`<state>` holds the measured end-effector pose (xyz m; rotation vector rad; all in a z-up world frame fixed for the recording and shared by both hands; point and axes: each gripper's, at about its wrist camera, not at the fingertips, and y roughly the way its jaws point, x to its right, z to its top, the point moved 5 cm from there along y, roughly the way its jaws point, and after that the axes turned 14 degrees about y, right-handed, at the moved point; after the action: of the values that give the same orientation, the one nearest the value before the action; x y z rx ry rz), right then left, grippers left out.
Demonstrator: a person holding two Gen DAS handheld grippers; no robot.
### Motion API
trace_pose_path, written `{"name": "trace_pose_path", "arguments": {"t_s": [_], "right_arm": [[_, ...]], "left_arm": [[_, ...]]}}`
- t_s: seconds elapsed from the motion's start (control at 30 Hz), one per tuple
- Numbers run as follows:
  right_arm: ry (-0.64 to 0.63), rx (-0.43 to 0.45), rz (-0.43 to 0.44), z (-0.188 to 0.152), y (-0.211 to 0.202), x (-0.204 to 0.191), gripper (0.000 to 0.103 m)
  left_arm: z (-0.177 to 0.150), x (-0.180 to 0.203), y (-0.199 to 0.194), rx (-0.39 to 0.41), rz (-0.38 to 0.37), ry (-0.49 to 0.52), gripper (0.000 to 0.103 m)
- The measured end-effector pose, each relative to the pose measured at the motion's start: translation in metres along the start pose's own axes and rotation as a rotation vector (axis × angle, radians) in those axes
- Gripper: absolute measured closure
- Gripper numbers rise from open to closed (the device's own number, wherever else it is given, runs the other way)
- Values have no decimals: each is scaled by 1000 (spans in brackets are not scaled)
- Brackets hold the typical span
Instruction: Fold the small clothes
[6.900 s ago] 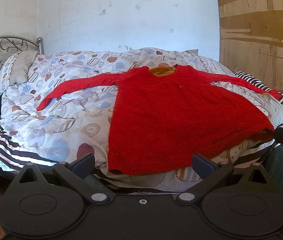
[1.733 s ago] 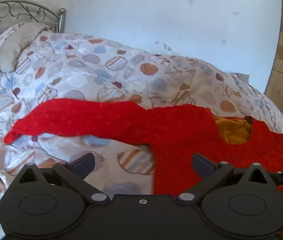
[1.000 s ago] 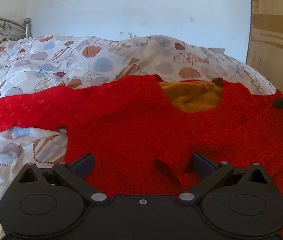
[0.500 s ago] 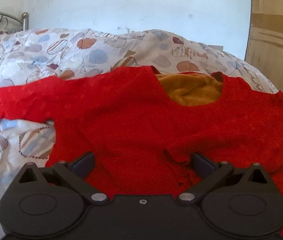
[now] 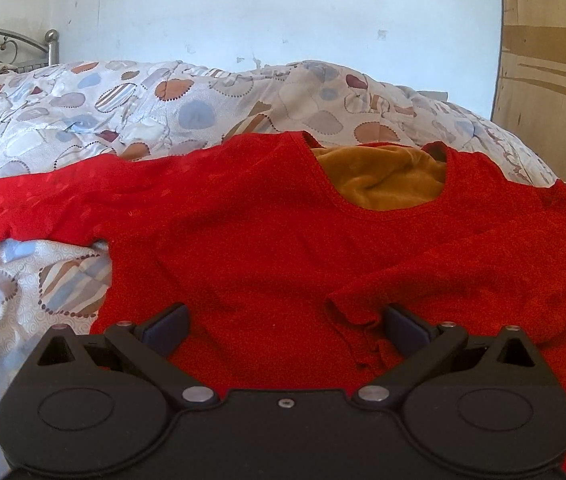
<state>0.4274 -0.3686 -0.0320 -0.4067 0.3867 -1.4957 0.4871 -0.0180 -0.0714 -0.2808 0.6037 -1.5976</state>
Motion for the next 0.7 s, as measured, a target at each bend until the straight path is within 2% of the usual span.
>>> {"name": "trace_pose_path", "arguments": {"t_s": [0.27, 0.33, 0.4, 0.43, 0.47, 0.53, 0.6, 0.7], "right_arm": [[20, 11, 21, 16, 25, -13, 24], [44, 14, 26, 19, 29, -14, 34], [63, 12, 31, 19, 32, -14, 58], [63, 11, 28, 18, 32, -14, 63], [59, 14, 29, 16, 32, -14, 72], [59, 23, 33, 15, 31, -15, 78], [62, 36, 32, 15, 28, -15, 90], [77, 48, 34, 16, 25, -13, 95]], "left_arm": [[0, 1, 0, 3, 7, 5, 0], [-1, 1, 0, 4, 7, 5, 0], [-1, 1, 0, 4, 6, 4, 0], [-1, 1, 0, 4, 6, 4, 0], [0, 1, 0, 4, 6, 4, 0], [-1, 1, -1, 5, 6, 4, 0], [-1, 1, 0, 5, 5, 2, 0], [-1, 0, -1, 6, 4, 2, 0]]}}
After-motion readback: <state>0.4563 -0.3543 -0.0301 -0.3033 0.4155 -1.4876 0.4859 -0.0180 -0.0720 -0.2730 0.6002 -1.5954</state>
